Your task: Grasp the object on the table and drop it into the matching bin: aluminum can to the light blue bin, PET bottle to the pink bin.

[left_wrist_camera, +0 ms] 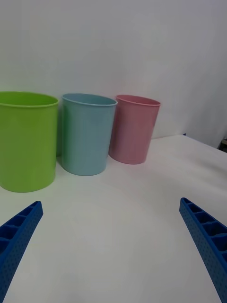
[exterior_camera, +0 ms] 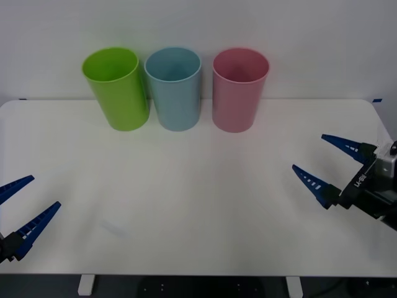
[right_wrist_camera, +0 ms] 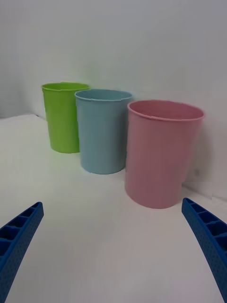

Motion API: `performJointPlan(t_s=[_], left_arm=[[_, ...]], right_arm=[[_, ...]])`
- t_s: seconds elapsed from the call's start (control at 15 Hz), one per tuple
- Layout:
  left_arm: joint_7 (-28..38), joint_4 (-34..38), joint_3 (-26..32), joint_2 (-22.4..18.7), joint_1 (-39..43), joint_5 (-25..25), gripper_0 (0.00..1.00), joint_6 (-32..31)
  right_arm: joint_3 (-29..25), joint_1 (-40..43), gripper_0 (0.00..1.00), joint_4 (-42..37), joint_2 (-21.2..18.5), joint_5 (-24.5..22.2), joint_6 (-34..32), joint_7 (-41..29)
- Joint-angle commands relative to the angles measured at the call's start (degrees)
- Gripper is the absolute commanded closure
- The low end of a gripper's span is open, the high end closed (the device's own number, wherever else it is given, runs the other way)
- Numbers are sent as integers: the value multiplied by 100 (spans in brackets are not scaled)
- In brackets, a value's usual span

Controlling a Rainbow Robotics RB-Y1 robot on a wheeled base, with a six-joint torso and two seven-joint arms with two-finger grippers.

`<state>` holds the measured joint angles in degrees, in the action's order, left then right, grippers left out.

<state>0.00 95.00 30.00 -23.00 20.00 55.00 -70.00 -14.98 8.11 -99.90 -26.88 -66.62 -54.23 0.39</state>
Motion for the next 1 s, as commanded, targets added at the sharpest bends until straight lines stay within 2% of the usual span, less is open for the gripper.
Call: performJointPlan(t_s=[0.07,0.6,1.0], left_arm=[[0,0,0,0,0,0,0,0],[0,0,0,0,0,0,0,0],[0,0,0,0,0,0,0,0]], right_arm=[[-145,147,0,5,8,0,-106,-83],[-479,762,0,-3,8,176,-299,-232],[-497,859,0,5,-1,176,-308,-276]])
